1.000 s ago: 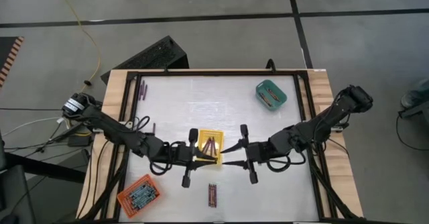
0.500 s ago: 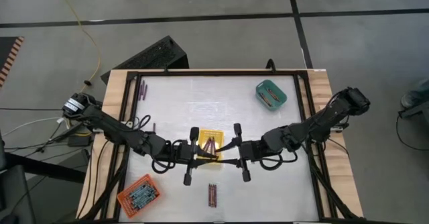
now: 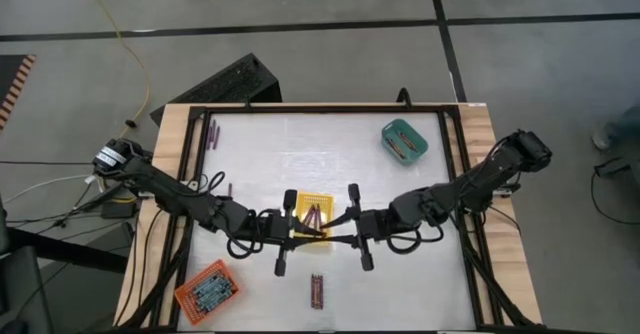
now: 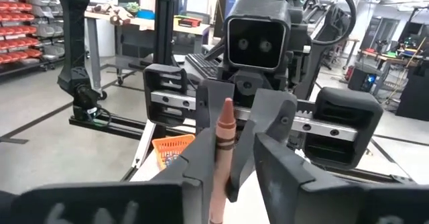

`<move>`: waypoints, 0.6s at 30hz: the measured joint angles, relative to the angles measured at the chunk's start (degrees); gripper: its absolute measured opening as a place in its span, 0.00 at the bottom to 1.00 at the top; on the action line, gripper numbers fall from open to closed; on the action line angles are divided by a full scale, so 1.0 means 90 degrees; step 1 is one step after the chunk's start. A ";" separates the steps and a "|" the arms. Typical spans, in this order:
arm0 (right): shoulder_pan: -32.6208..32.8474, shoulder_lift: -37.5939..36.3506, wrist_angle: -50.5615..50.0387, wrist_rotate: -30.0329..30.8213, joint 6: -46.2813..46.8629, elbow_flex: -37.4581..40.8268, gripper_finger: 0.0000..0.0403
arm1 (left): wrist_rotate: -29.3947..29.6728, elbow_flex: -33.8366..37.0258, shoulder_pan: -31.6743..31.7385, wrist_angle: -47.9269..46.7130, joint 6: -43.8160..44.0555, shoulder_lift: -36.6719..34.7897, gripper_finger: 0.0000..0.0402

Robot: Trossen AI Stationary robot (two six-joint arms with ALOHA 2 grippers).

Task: Sort crayons
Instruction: Put the brown crayon into the green bin

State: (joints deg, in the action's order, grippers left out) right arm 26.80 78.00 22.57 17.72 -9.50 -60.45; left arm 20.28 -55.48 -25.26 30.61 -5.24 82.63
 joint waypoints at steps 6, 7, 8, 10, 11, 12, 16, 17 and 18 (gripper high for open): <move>-0.0102 0.0000 -0.0115 -0.0209 0.0001 -0.0002 0.09 | 0.0036 0.0000 0.0002 0.0000 -0.0047 0.0001 0.00; -0.0109 0.0000 -0.0134 -0.0248 0.0002 -0.0002 0.06 | 0.0040 0.0000 0.0001 -0.0002 -0.0100 0.0000 0.00; -0.0114 0.0000 -0.0146 -0.0320 0.0000 -0.0002 0.03 | 0.0078 0.0000 0.0000 -0.0002 -0.0153 0.0000 0.00; -0.0123 0.0000 -0.0137 -0.0416 0.0002 -0.0002 0.02 | 0.0236 0.0000 -0.0007 -0.0005 -0.0245 0.0000 0.01; -0.0126 0.0000 -0.0147 -0.0437 0.0020 -0.0002 0.02 | 0.0267 0.0000 -0.0007 -0.0012 -0.0287 0.0000 0.02; -0.0126 0.0000 -0.0160 -0.0440 0.0027 -0.0002 0.02 | 0.0280 0.0000 -0.0007 -0.0018 -0.0328 0.0000 0.04; -0.0126 0.0000 -0.0169 -0.0446 0.0044 -0.0002 0.01 | 0.0323 0.0000 -0.0007 -0.0088 -0.0448 0.0000 0.11; -0.0128 0.0000 -0.0178 -0.0448 0.0046 -0.0002 0.01 | 0.0327 0.0000 -0.0005 -0.0136 -0.0449 0.0000 0.14; -0.0149 0.0000 -0.0192 -0.0452 0.0053 -0.0002 0.01 | 0.0330 0.0000 -0.0002 -0.0188 -0.0451 0.0000 0.16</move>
State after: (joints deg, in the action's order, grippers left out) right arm 25.46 78.00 20.84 13.65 -9.02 -60.47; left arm 23.25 -55.48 -25.28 28.92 -9.30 82.63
